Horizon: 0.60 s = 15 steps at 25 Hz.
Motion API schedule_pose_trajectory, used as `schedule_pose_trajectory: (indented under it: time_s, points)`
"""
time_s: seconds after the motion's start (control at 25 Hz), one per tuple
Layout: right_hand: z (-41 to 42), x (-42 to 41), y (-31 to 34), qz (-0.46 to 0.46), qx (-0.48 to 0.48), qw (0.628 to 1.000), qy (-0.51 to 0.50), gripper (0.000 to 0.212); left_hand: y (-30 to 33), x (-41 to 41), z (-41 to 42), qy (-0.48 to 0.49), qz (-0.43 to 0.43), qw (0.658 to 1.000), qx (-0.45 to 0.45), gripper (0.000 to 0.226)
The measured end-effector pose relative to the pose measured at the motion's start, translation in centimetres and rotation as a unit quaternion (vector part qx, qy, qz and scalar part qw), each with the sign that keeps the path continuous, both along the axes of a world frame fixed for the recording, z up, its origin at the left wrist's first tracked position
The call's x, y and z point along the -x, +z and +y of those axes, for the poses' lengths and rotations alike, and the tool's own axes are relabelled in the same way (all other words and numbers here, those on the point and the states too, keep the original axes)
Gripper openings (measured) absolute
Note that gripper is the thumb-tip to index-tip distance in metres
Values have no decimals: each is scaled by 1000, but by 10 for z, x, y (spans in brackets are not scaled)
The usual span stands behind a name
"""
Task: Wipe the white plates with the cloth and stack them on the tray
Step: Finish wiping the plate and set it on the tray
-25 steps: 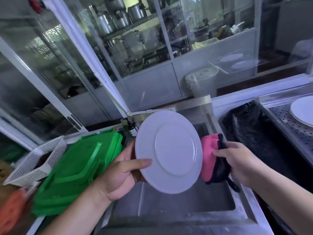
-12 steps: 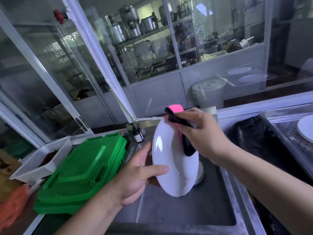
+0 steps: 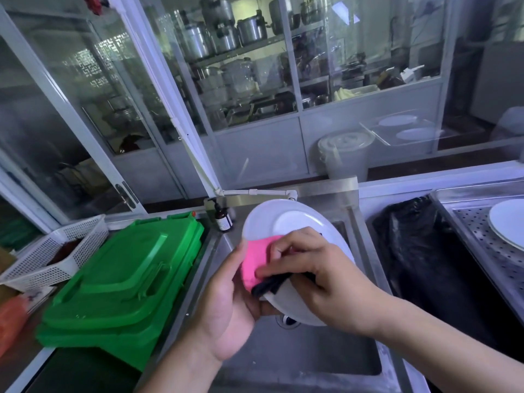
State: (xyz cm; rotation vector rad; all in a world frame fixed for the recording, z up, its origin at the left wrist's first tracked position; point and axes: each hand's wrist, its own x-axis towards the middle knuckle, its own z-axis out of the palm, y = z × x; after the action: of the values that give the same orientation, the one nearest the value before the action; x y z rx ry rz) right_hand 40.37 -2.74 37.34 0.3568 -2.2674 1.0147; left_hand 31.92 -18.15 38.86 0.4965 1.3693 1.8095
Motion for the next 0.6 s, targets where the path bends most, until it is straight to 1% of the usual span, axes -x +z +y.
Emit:
schedule_pose_trajectory:
  time_s: [0.08,0.16,0.24,0.32,0.4,0.44,0.48,0.52,0.56,0.6]
  points:
    - [2,-9,-2,-5,-27,999,20,47,-3,-1,1,4,-36,999,-14,62]
    - [6,-19,-5,-16,-52,998,43,49,-4,-2,2,-2,-67,996,-56,55]
    - [8,-27,-8,-22,-82,995,61,50,-8,-1,2,1,-49,996,-75,54]
    - [13,-34,-13,-24,-99,993,65,53,-12,3,0,4,-27,998,-62,48]
    - [24,-43,-21,-28,-129,990,54,56,-11,5,-2,14,-21,999,-45,44]
    - [32,-49,-24,-37,-129,990,48,57,-11,7,-4,20,-18,999,-46,43]
    - [38,-55,-27,-51,-94,994,33,55,-9,9,-6,28,-11,998,-49,41]
    - [44,-59,-31,-75,-7,997,5,52,-6,10,-7,37,-1,998,-51,40]
    - [49,-62,-32,-108,141,984,-31,47,-4,11,-9,42,11,998,-53,39]
    - [55,-61,-35,-120,305,942,-67,42,-3,12,-11,37,24,997,-61,43]
